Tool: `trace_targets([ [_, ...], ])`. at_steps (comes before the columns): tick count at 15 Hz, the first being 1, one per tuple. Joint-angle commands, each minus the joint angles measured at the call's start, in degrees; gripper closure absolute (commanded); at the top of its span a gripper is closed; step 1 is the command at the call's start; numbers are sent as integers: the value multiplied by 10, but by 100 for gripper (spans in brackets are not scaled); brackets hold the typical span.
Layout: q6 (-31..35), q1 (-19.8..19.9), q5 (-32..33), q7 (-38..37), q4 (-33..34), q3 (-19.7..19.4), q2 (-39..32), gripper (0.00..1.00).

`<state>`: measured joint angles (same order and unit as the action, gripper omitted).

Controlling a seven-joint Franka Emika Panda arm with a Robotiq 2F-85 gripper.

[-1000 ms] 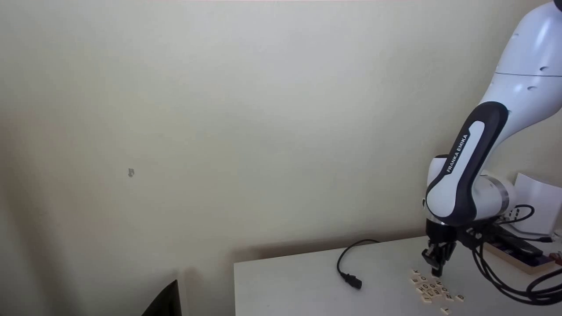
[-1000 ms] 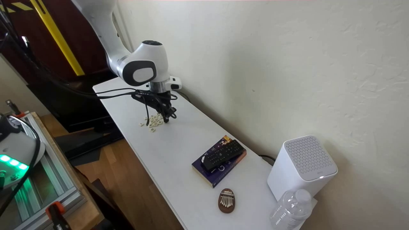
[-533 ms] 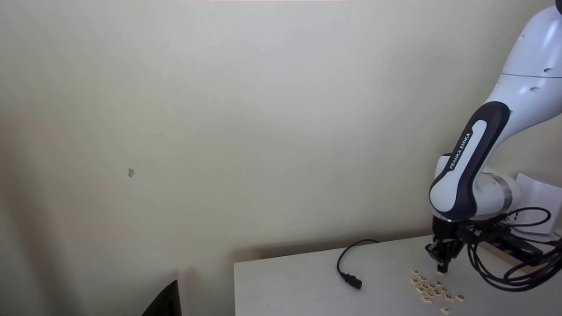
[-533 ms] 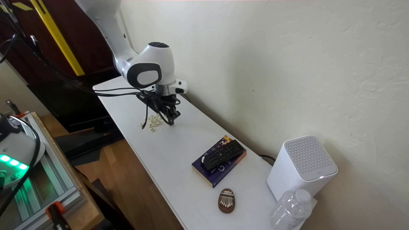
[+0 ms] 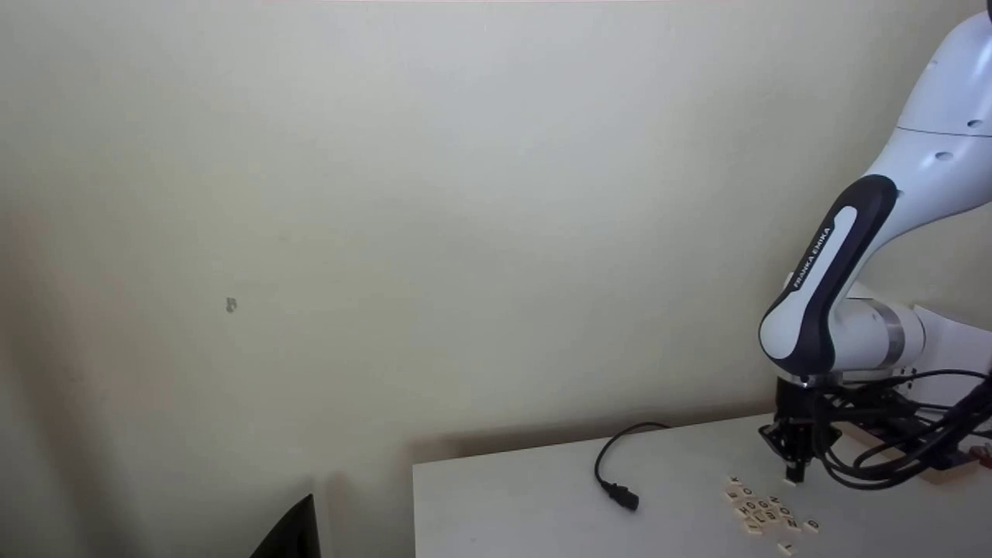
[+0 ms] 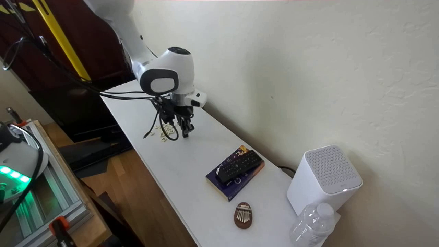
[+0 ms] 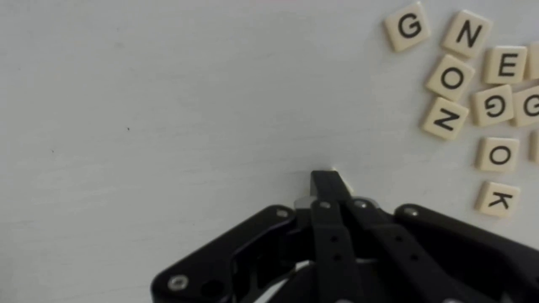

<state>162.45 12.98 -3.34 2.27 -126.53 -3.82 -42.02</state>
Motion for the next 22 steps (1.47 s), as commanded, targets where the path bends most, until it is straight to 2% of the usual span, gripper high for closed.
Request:
trace_targets([
  [1,-23,14,-27,-17,23,8,-23,100],
  [16,8,6,-34,-28,-19,13,35,100],
  [22,22,-14,-18,-14,-40,16,52,100],
])
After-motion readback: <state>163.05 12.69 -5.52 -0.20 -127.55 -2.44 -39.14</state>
